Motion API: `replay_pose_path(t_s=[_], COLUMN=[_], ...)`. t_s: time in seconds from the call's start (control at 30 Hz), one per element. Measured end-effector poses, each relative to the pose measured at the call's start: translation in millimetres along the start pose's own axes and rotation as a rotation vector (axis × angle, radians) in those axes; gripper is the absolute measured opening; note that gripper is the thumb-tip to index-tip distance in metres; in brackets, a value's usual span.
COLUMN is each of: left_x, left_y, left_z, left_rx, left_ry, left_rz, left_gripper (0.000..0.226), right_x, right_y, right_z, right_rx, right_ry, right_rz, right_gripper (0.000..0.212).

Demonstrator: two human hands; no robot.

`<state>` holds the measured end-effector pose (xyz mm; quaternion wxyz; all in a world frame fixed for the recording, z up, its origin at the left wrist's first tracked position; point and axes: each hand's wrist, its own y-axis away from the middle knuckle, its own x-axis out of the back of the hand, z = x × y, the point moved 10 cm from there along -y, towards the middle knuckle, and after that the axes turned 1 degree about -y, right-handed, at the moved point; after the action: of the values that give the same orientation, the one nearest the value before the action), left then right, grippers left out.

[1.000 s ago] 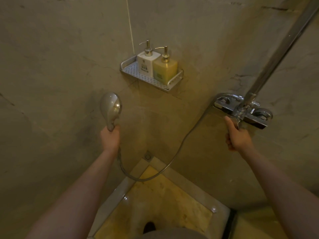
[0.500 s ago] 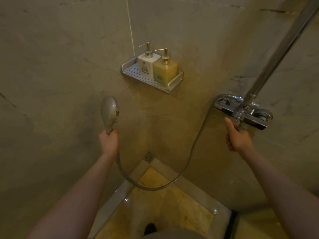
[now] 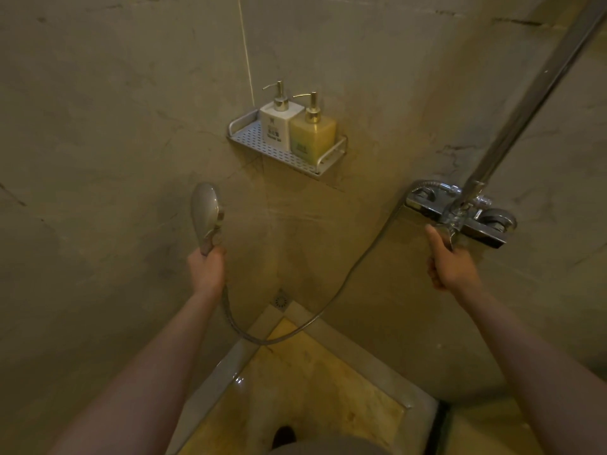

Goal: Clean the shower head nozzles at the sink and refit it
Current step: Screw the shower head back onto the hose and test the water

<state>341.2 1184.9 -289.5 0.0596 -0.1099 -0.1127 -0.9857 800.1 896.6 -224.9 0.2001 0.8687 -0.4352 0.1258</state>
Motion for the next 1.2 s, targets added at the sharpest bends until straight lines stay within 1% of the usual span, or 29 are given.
replay_pose_path(t_s=[0.13, 0.2, 0.3, 0.4, 0.5, 0.63, 0.77, 0.8, 1.03, 1.07, 1.17, 1.2], left_x=[-3, -4, -7, -8, -9, -11, -16, -16, -19, -19, -23, -25], left_y=[3, 7, 16, 17, 17, 20, 20, 19, 22, 22, 27, 29], left_z=[3, 8, 15, 13, 12, 12, 14, 14, 13, 14, 19, 19], left_rx=[-0.001, -0.003, -0.017, -0.028, -0.028, -0.018, -0.035, -0.034, -0.005, -0.008, -0.022, -0.026], left_ry=[-0.006, 0.005, 0.041, 0.043, 0.041, 0.005, -0.013, -0.011, 0.018, 0.014, -0.012, -0.019], left_rz=[0.000, -0.001, -0.008, 0.000, 0.000, -0.011, -0.027, -0.028, -0.020, -0.020, -0.034, -0.046], left_gripper=[0.018, 0.017, 0.017, 0.026, 0.026, 0.015, 0.021, 0.021, 0.019, 0.020, 0.022, 0.022], right_x=[1, 1, 0, 2, 2, 2, 1, 2, 10, 10, 10, 11], right_y=[-2, -2, -1, -1, 1, 2, -1, -2, -13, -13, -17, -18], right_z=[1, 1, 0, -2, -2, -3, -6, -6, 1, 0, -1, -1], right_rx=[0.006, 0.003, 0.016, 0.026, 0.043, 0.080, 0.107, 0.123, 0.145, 0.152, 0.170, 0.164], right_ry=[0.004, 0.004, 0.010, 0.029, 0.063, 0.171, 0.285, 0.300, 0.387, 0.405, 0.425, 0.436], right_rz=[0.005, -0.004, -0.014, 0.000, 0.004, -0.024, -0.052, -0.051, -0.027, -0.031, -0.040, -0.041], right_gripper=[0.082, 0.082, 0.076, 0.070, 0.064, 0.050, 0.033, 0.032, 0.048, 0.045, 0.029, 0.027])
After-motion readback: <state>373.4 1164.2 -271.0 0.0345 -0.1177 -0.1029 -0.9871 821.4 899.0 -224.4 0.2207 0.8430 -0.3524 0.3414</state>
